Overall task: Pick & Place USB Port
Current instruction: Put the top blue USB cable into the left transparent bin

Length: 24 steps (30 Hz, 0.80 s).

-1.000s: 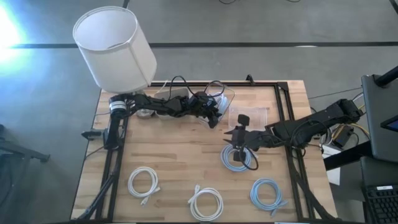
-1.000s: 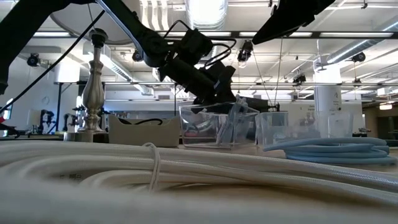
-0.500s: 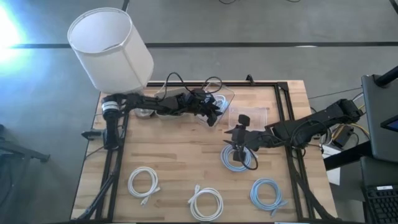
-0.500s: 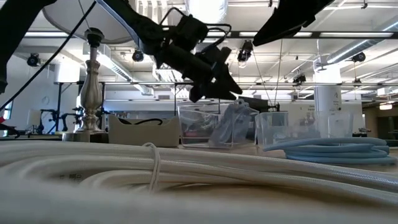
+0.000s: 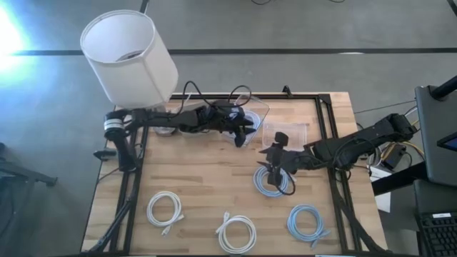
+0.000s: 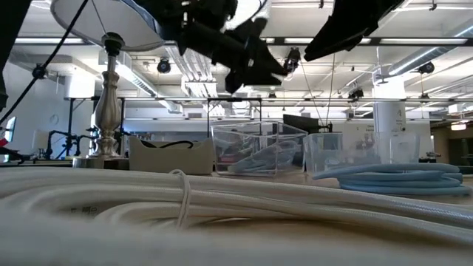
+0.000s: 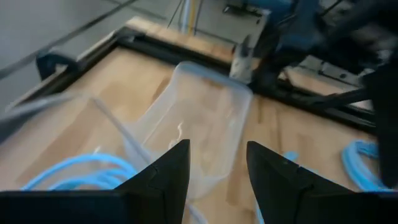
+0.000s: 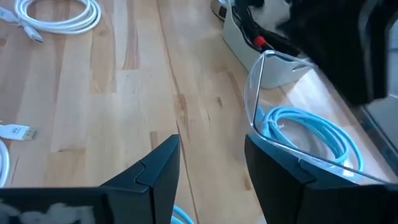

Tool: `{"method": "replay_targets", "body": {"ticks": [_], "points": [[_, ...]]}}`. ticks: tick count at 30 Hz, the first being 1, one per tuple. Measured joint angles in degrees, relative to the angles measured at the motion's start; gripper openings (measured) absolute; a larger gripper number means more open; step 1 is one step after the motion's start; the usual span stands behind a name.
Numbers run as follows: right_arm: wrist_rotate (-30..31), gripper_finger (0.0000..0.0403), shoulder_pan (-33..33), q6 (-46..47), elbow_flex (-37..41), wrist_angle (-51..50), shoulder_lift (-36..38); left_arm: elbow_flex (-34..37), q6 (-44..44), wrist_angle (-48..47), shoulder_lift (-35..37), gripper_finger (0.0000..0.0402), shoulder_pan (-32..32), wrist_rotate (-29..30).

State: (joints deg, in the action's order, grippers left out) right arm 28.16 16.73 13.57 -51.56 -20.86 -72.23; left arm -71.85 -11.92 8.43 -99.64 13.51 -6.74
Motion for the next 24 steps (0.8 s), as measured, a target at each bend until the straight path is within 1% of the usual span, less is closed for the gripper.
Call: {"method": "replay_targets", "body": {"ticks": [2,4,9,13,17,19,22,24], "points": [[-0.22,0.0178,0.0,0.54,0.42,0.02,0.0,-0.02,0.7,0.15,1.12,0.0161,-0.87,0.01],[-0.43,0.0178,0.0,2.96,0.89,0.02,0.0,-0.02,1.58,-0.16,1.92,0.0161,-1.79,-0.05],[-3.18,0.0178,0.0,5.96,2.27,0.02,0.0,-0.02,3.36,-1.78,3.84,0.0161,-4.35,-0.28],[-6.07,0.0177,0.16,7.51,3.93,0.04,0.0,-0.01,5.12,-2.08,4.29,0.0161,-6.58,-1.77],[-10.44,0.0172,0.55,14.41,6.72,0.09,0.0,-0.02,5.83,-2.47,4.64,0.0161,-8.14,-2.62],[-10.97,0.0168,1.03,17.45,8.45,0.37,-0.39,-0.02,5.88,-3.04,4.9,0.0161,-8.43,-2.61],[-11.83,0.0161,1.17,23.03,10.8,1.44,-2.36,-0.02,6.14,-4.02,5.14,0.0161,-8.53,-2.56],[-13.79,0.0157,1.09,26.23,11.77,2.87,-4.59,-0.01,6.15,-4.48,5.4,0.0161,-8.51,-2.43]]}}
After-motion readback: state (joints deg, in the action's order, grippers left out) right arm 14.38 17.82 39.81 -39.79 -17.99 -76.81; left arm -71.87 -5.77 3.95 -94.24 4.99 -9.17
